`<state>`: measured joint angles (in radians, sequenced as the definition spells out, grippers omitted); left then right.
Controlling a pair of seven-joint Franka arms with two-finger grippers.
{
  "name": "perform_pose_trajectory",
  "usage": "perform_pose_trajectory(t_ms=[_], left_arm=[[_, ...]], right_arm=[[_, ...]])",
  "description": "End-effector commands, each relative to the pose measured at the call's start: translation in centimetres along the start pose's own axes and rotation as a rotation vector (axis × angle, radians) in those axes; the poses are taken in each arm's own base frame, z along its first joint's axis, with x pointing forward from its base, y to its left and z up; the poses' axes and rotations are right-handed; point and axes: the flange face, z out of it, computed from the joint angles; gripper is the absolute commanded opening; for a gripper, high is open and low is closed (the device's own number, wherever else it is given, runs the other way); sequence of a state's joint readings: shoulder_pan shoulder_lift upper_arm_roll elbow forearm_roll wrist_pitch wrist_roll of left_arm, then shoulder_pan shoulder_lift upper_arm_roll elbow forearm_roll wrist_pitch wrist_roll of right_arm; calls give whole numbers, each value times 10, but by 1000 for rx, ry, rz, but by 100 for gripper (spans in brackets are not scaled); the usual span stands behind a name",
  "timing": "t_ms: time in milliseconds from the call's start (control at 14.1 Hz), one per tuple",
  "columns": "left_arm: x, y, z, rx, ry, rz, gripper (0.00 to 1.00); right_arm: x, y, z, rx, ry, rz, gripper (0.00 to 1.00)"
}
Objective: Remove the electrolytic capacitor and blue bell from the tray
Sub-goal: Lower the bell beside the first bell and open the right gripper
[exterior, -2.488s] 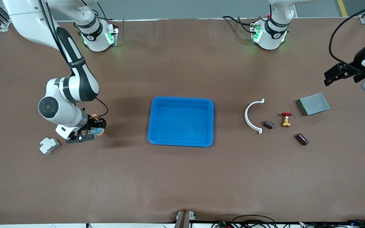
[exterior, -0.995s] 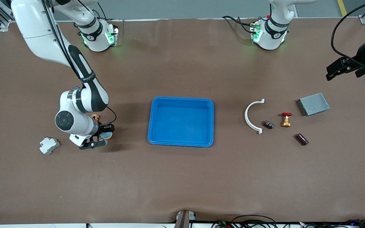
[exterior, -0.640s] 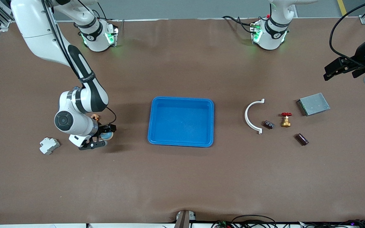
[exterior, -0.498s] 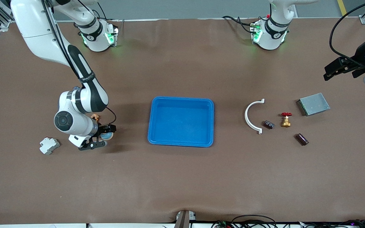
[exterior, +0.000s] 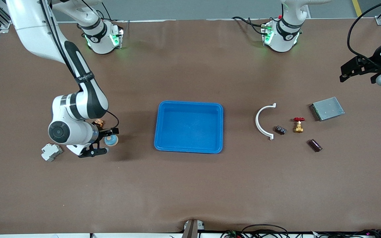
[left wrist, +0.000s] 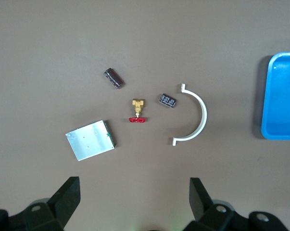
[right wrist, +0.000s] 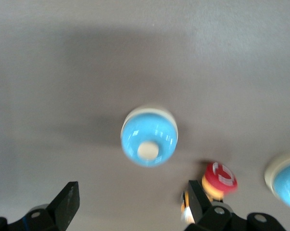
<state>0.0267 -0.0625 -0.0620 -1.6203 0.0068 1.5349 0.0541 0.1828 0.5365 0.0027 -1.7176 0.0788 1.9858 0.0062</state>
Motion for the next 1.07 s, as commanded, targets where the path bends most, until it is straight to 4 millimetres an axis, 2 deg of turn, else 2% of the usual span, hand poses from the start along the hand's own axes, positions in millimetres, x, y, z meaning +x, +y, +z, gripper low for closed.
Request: perform_pose_trajectory(t_ms=[0,142,355,640,782,924,995], left_arm=[[-1,-12,-7,-1,7,13,100],[2,-10,-4,2,3,18,100],[4,-5,-7,55,10,34,100],[3,0,-15,62,25,48,100],[0,3,-18,47,26,52,100],[-2,30,-19,47,22,87,100],[-2,36,-19,50,17,93,100]], right_arm=[[-18,-20,-41,-6,-13,39,100],[-29,-28,-58,-14,-25,52,100],[-50,-31,-97,-19,-34,51,100],[-72,-21,-159,-24,-79,62,100],[-83,-7,-196,-36,-98,85,100],[-99,4,-229,-73,-80,93,100],[-110,9,-246,-85,-60,98,100]])
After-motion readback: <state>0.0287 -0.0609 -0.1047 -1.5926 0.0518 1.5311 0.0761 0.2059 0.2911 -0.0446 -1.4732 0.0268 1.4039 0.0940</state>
